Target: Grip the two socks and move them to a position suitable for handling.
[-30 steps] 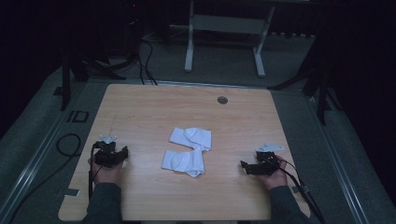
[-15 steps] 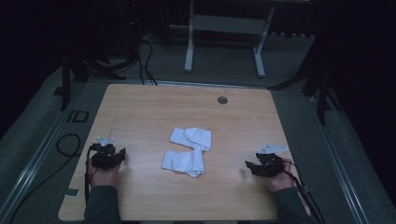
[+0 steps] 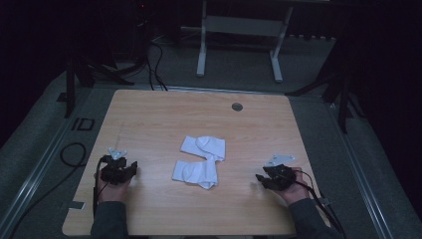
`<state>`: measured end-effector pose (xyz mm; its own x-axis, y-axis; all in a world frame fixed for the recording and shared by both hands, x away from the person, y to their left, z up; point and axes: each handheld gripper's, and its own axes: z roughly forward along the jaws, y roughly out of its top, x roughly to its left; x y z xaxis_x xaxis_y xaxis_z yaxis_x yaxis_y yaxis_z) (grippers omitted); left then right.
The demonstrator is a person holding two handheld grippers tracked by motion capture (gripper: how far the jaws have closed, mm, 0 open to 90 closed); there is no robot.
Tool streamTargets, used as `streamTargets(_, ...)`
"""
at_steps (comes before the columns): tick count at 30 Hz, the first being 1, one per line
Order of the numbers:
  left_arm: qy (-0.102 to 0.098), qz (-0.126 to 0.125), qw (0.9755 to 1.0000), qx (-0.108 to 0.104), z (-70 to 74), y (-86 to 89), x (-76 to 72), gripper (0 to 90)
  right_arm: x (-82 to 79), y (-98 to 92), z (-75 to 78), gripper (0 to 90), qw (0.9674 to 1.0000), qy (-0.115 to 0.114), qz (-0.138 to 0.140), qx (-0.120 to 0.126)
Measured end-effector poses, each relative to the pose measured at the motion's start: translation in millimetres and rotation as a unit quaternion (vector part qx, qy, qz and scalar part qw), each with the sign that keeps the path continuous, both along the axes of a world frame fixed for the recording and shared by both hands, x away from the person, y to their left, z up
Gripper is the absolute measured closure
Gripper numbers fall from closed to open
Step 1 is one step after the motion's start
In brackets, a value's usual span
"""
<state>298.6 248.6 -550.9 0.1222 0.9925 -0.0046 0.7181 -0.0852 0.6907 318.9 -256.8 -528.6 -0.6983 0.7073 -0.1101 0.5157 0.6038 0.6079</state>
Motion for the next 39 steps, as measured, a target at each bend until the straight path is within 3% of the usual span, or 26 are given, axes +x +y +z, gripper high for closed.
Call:
streamTargets(24, 0.003, -0.014, 0.9999, -0.004, -0.6, -4.7, -1.6, 56.7, 1.2, 51.3, 6.2, 62.5, 0.9976, -0.006, 0.066, -0.021)
streamTargets(39, 0.005, -0.02, 0.9998, -0.002, -0.6, -6.8, -1.3, 56.7, 0.6, 89.1, 8.9, 82.2, 0.9933, -0.009, 0.111, -0.029)
